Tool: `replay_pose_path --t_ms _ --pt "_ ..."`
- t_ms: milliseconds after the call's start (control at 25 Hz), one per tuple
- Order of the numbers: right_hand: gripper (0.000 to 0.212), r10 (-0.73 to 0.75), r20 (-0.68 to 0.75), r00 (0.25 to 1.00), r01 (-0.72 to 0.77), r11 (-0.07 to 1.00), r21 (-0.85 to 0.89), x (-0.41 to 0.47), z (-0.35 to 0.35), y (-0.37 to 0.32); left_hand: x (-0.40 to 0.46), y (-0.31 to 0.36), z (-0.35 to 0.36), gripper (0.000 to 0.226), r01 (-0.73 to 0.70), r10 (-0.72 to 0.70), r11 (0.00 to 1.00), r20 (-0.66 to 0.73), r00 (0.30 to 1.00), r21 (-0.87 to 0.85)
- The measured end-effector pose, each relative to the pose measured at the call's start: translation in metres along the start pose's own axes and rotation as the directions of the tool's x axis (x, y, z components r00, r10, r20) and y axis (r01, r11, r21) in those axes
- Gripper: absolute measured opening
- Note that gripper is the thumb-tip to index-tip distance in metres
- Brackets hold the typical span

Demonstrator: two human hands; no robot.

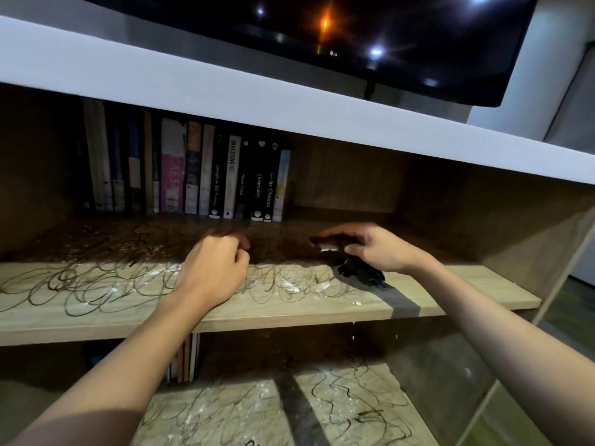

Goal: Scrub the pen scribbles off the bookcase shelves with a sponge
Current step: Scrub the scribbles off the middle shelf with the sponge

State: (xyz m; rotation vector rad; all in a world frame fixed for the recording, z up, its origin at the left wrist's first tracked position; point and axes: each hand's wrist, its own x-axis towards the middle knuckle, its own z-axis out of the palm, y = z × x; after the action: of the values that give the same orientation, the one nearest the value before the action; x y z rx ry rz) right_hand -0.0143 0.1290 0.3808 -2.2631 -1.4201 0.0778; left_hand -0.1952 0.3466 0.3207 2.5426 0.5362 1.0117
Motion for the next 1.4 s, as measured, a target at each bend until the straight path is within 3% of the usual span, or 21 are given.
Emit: replay_pose_path --t_ms 80,160,320,480,560,680,760,840,960,1080,1200,1320,1400 --pt "0.048 0.18 -0.072 0.981 -0.186 0.979 -0.084 0.005 0.003 0.017 -0.002 0.001 -0.001 0.027 0.013 -0.013 1.0 0.027 1.0 -0.001" --pt "0.048 0.25 -0.019 0.968 -0.248 0.946 -0.21 0.009 0.018 0.019 -0.003 0.003 -0.003 0.026 0.012 -0.012 1.0 0.043 0.999 0.002" --pt "0.054 0.114 -0.014 0.993 -0.115 0.976 -0.185 0.002 0.038 -0.009 -0.002 0.003 -0.004 0.025 0.024 -0.024 1.0 0.06 0.998 0.0" --pt "0.051 0.004 0.127 0.992 0.001 0.999 -0.041 -0.031 0.032 -0.035 -0.001 0.003 -0.002 0.025 0.033 -0.034 0.999 0.084 0.996 0.007" --pt "0.049 0.003 0.064 0.998 -0.002 1.0 -0.004 -0.04 0.021 -0.036 -0.001 0.003 -0.001 0.024 0.026 -0.026 1.0 0.083 0.996 0.002" --pt "0.049 0.156 -0.135 0.978 -0.173 0.978 -0.118 -0.041 0.008 -0.015 -0.002 0.004 -0.002 0.023 0.017 -0.017 1.0 0.082 0.996 0.009" --pt "0.05 0.264 -0.171 0.949 -0.293 0.941 -0.171 -0.041 0.017 -0.003 -0.002 0.004 -0.003 0.023 0.015 -0.017 1.0 0.086 0.996 0.015" --pt "0.053 0.284 -0.188 0.94 -0.319 0.928 -0.191 -0.042 0.039 -0.003 -0.002 0.004 -0.002 0.023 0.017 -0.018 1.0 0.09 0.996 0.009" --pt "0.056 0.22 -0.197 0.956 -0.248 0.96 -0.133 -0.03 0.062 -0.021 -0.002 0.004 -0.001 0.024 0.019 -0.021 1.0 0.095 0.995 0.019" --pt "0.058 0.072 -0.045 0.996 -0.071 0.997 0.027 -0.029 0.064 -0.046 -0.003 0.003 -0.003 0.023 0.033 -0.035 0.999 0.092 0.995 0.02" --pt "0.053 -0.11 0.089 0.99 0.1 0.989 0.108 -0.049 0.056 -0.055 -0.003 0.001 -0.004 0.024 0.034 -0.036 0.999 0.093 0.995 0.015" --pt "0.045 -0.187 0.164 0.968 0.151 0.965 0.212 -0.072 0.04 -0.048 -0.003 0.0 -0.002 0.023 0.033 -0.033 0.999 0.091 0.995 0.006" --pt "0.04 -0.188 0.109 0.976 0.153 0.952 0.266 -0.075 0.031 -0.039 -0.003 -0.001 -0.001 0.024 0.027 -0.028 1.0 0.086 0.996 0.015"
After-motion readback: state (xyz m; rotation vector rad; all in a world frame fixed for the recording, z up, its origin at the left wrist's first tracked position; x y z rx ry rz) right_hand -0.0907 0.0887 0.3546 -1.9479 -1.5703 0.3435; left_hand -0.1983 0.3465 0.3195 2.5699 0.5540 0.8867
